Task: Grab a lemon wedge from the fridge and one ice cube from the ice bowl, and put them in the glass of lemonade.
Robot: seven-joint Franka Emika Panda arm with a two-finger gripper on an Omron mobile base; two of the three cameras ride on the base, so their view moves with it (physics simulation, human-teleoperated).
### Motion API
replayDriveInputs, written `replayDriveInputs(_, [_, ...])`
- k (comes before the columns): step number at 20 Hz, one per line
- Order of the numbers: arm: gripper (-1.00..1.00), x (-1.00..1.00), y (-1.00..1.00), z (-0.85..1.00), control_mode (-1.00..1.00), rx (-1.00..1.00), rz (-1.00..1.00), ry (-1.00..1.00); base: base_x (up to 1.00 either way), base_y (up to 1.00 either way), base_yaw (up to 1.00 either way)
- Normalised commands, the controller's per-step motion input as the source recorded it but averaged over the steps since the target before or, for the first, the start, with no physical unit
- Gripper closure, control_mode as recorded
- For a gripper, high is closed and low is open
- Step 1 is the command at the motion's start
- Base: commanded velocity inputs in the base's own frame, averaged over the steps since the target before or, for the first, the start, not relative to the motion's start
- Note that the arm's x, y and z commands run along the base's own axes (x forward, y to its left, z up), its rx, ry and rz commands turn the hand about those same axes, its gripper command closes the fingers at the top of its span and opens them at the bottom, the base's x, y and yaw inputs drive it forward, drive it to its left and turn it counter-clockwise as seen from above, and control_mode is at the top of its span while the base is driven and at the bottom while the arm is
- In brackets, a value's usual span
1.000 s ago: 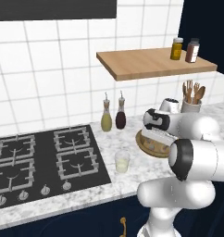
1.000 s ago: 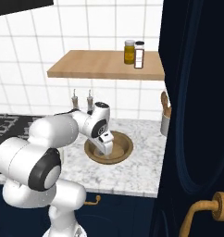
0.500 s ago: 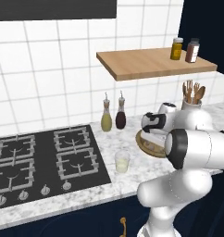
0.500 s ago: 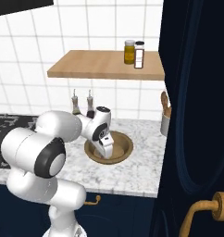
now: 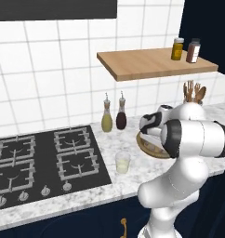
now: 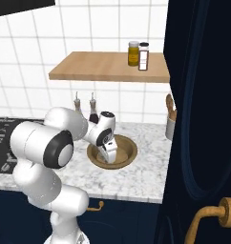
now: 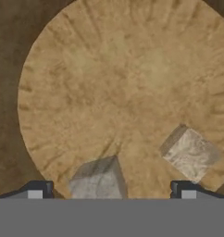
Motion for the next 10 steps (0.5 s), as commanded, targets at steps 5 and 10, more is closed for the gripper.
replayDriveInputs(5, [-1.0,0.3,0.03,-0.22,-1.0,0.0,-0.06,0.0,0.0,0.0,0.0])
replayDriveInputs(10, [1.0,0.18,0.09,-0.29,-1.0,0.0,-0.05,0.0,0.0,0.0,0.0])
